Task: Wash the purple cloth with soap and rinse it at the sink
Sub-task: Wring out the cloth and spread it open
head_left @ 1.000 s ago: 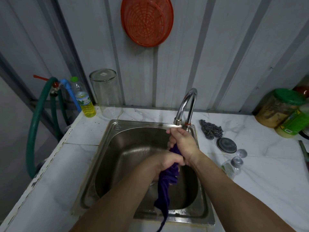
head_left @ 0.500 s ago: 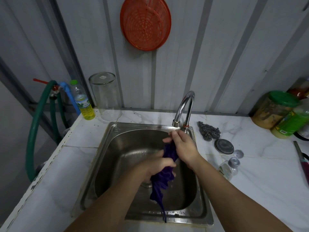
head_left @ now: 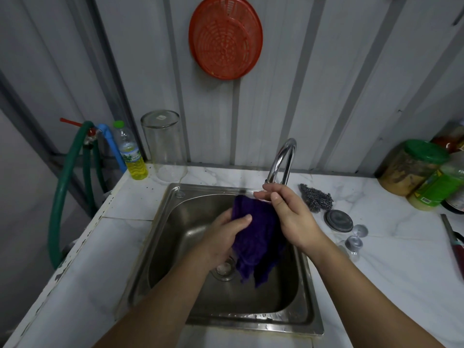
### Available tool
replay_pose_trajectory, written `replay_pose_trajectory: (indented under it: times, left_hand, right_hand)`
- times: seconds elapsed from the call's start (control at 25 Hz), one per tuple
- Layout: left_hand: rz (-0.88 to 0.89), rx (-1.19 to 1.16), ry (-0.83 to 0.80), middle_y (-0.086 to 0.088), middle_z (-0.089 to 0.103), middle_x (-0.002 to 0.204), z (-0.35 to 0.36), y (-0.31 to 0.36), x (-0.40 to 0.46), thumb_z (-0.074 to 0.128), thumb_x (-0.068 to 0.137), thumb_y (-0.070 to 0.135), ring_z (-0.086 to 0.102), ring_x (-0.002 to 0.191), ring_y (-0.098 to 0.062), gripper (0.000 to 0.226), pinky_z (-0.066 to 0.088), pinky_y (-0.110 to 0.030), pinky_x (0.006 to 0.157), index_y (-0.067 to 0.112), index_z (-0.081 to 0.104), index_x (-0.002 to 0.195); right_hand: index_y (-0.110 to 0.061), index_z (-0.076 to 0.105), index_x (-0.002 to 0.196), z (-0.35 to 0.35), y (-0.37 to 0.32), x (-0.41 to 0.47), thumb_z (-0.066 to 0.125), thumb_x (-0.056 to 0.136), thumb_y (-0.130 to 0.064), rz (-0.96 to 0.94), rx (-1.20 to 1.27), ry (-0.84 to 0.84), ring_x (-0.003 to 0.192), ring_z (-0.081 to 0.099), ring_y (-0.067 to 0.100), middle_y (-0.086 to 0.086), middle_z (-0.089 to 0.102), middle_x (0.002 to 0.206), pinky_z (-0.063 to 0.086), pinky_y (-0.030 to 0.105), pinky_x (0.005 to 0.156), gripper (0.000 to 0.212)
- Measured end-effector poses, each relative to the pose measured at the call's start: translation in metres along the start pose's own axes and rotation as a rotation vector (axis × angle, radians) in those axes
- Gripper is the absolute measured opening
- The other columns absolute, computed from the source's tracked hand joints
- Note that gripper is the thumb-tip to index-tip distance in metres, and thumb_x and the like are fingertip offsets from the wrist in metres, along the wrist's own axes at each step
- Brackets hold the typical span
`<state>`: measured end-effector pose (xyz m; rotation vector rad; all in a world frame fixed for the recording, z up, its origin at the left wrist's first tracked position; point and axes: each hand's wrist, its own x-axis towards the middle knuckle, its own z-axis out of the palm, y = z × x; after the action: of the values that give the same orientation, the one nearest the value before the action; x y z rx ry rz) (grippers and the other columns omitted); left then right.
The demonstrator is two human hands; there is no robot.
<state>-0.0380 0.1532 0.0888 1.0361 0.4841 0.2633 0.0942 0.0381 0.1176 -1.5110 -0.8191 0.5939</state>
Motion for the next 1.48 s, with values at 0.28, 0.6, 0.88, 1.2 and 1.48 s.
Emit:
replay_pose_trajectory:
  times: [0.28, 0.6, 0.88, 1.2, 1.48]
  left_hand:
    - [0.178, 0.048, 0.287, -0.012, 0.077, 0.107, 0.007, 0.031, 0.006, 0.062, 0.098, 0.008, 0.074, 0.099, -0.028, 0.022, 0.062, -0.043, 0.085, 0.013, 0.066, 0.118]
    - [-0.294, -0.220, 0.280, -0.021, 0.076, 0.114, -0.002, 0.036, -0.006, 0.050, 0.091, 0.068, 0.070, 0.107, -0.039, 0.073, 0.053, -0.049, 0.094, 0.004, 0.073, 0.117]
    - [-0.493, -0.116, 0.242, -0.004, 0.052, 0.059, -0.019, 0.003, -0.022, 0.052, 0.083, 0.076, 0.046, 0.052, -0.018, 0.065, 0.036, -0.030, 0.058, 0.015, 0.063, 0.066]
    - [-0.345, -0.005, 0.148, -0.011, 0.071, 0.120, -0.021, -0.002, -0.026, 0.069, 0.085, 0.004, 0.066, 0.106, -0.030, 0.052, 0.054, -0.044, 0.083, 0.011, 0.058, 0.135]
    - [-0.339, 0.234, 0.144, -0.019, 0.062, 0.128, -0.023, 0.035, -0.038, 0.059, 0.091, -0.008, 0.063, 0.104, -0.026, 0.050, 0.050, -0.033, 0.071, 0.016, 0.059, 0.134]
  right_hand:
    - [-0.023, 0.068, 0.106, -0.008, -0.015, -0.009, 0.072, 0.092, -0.020, 0.128, -0.144, -0.067, 0.087, 0.073, 0.004, -0.005, 0.077, 0.095, 0.056, 0.019, 0.075, 0.015]
    - [0.001, 0.064, 0.105, -0.006, -0.030, -0.016, 0.063, 0.081, 0.010, 0.341, 0.598, -0.170, 0.074, 0.072, 0.026, 0.018, 0.072, 0.088, 0.063, 0.033, 0.069, 0.026]
    - [-0.003, 0.058, 0.131, 0.008, -0.029, -0.017, 0.044, 0.087, 0.025, 0.394, 0.645, 0.007, 0.083, 0.068, 0.028, 0.021, 0.067, 0.104, 0.063, 0.032, 0.065, 0.054]
    - [-0.013, 0.061, 0.124, 0.005, -0.035, -0.023, 0.045, 0.096, 0.015, 0.436, 0.574, 0.076, 0.081, 0.069, 0.027, 0.013, 0.069, 0.093, 0.060, 0.044, 0.075, 0.042]
    - [-0.009, 0.059, 0.126, -0.010, -0.022, -0.023, 0.067, 0.090, -0.008, 0.518, -0.419, 0.092, 0.086, 0.066, 0.023, 0.005, 0.066, 0.095, 0.060, 0.044, 0.085, 0.037]
